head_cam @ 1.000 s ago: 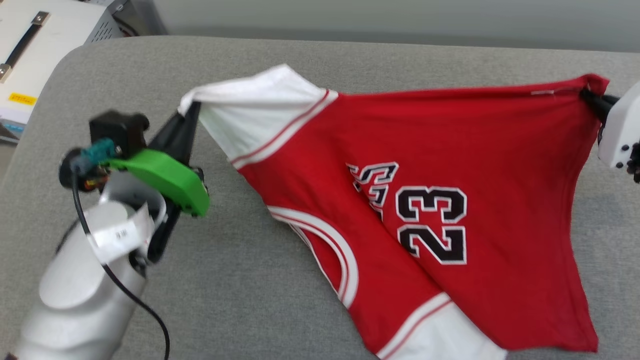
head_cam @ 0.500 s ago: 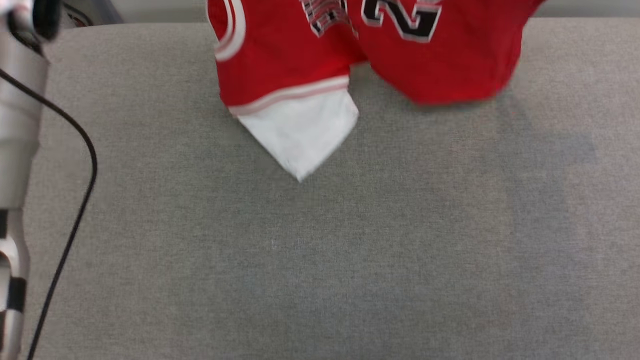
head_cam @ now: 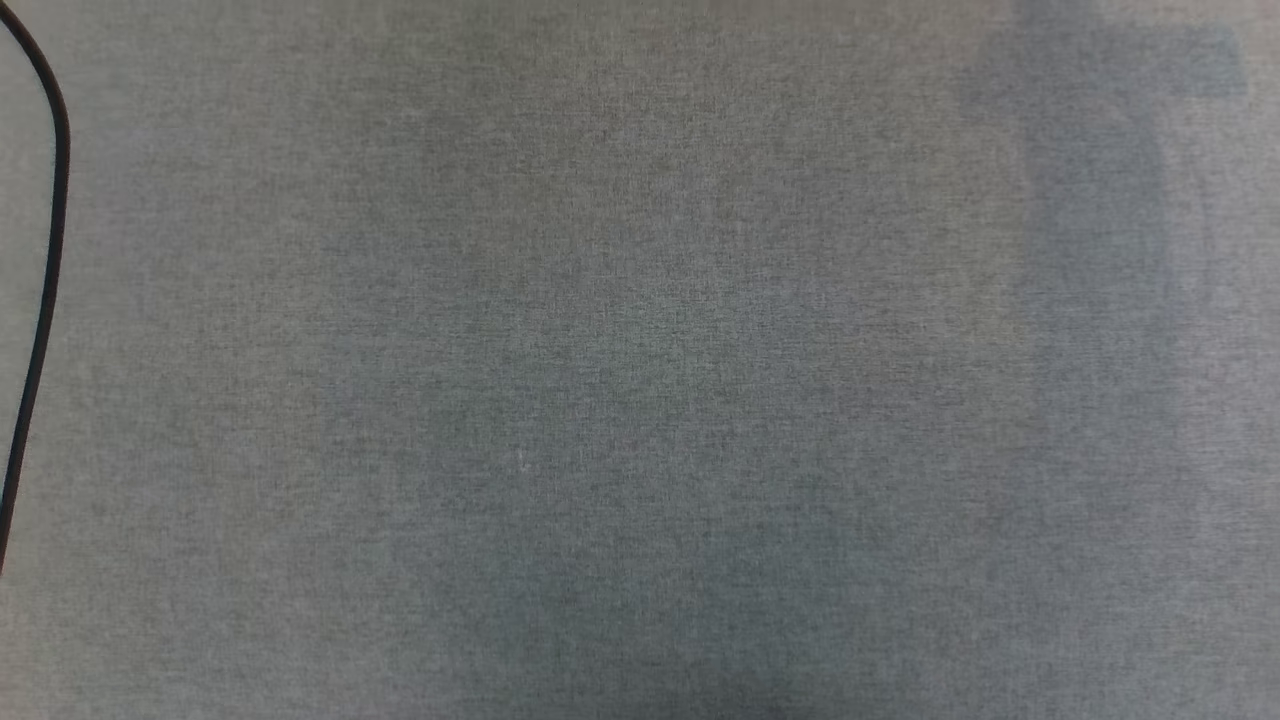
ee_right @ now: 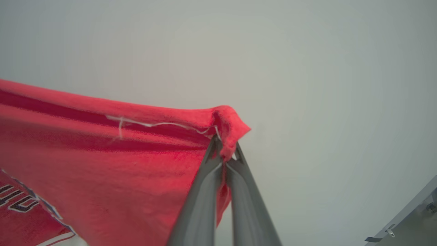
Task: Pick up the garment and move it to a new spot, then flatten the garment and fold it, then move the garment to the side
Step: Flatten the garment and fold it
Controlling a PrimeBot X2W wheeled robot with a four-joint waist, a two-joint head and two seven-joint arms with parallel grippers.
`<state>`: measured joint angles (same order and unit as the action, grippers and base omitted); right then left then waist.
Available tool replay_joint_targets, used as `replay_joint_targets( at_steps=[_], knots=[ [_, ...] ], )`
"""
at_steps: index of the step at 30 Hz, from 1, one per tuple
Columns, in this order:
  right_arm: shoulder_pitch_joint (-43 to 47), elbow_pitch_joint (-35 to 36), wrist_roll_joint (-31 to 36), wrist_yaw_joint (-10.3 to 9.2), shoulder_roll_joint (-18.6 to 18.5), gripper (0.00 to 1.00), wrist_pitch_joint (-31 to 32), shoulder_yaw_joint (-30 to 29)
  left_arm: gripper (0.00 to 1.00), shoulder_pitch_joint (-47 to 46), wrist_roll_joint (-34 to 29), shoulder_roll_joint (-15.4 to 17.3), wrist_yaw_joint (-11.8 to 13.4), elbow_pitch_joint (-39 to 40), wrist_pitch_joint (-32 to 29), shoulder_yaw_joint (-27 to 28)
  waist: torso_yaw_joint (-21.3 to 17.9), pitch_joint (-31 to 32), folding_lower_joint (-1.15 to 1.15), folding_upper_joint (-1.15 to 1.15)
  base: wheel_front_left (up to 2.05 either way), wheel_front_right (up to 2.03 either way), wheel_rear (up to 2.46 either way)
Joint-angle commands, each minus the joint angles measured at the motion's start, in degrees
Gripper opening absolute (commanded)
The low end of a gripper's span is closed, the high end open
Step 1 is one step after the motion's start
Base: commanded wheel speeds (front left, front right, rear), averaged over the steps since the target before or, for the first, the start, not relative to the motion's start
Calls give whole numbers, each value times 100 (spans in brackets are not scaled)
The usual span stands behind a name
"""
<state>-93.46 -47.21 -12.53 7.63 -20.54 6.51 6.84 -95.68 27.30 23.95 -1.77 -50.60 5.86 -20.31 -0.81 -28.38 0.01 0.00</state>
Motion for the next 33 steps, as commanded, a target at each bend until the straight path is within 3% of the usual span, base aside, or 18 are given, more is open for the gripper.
replay_joint_targets(
  at_steps=[1,8,9,14,16,24,28,33],
  knots=[
    [-96,-147,50,-14,-78,0,-69,-71,0,-103,81,73,55,-151,81,90,67,-430,-1,0,0,0,0],
    [-185,-766,-35,-14,111,0,-413,126,0,89,315,-184,-188,-773,422,126,204,-727,-1,0,0,0,0],
    [47,-902,-233,-14,176,0,-527,340,0,368,447,-303,-320,-952,558,141,235,-669,-1,0,0,0,0],
    [887,-879,-755,-14,208,0,-758,808,0,1221,680,-410,-492,-1039,783,163,245,-371,-1,0,0,0,0],
    [2500,-512,-1585,-14,20,0,-1000,1358,0,2958,953,-547,-559,-695,904,193,318,218,-1,0,0,0,0],
    [4663,448,-2442,-14,-392,0,-1114,1687,0,5547,1081,-478,-541,652,912,424,320,1100,-1,0,0,0,0],
    [5560,903,-2595,-14,-556,0,-1083,1569,0,6559,1121,-413,-409,1193,877,419,316,1516,-1,0,0,0,0],
    [6695,1544,-2526,-14,-611,0,-923,1291,0,7740,1317,-248,-61,2102,576,519,287,1979,-1,0,0,0,0]
  ],
)
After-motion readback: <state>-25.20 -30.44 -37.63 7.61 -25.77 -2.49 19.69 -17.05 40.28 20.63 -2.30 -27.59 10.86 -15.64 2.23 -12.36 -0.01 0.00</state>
